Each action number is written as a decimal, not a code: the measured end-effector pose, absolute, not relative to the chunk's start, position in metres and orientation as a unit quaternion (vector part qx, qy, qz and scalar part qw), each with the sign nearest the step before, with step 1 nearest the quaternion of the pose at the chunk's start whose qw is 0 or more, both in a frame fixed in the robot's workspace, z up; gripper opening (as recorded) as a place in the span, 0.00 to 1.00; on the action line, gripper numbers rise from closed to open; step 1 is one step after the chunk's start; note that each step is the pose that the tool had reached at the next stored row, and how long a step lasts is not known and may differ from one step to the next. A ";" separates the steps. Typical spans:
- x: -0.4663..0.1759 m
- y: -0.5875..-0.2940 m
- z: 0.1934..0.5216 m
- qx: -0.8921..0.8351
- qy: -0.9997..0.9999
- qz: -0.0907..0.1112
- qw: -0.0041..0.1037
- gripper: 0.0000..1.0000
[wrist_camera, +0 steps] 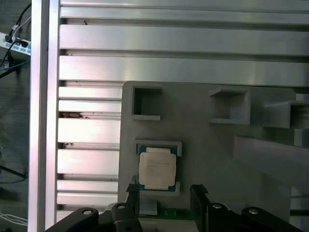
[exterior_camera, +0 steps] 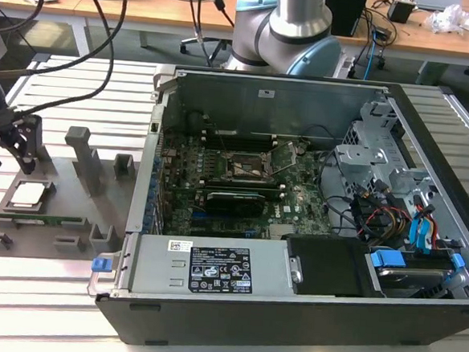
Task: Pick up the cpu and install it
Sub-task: 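Pick up the cpu and move it towards the insertion slot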
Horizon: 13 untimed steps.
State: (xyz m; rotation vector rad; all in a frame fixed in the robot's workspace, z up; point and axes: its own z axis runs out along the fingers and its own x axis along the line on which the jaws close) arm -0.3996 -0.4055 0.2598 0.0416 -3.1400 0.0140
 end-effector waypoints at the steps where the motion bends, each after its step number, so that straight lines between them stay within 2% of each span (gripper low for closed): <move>1: -0.400 -0.406 0.256 0.013 -1.000 0.004 0.001 0.54; 13: -0.400 -0.406 0.224 0.013 -1.000 0.004 0.001 0.54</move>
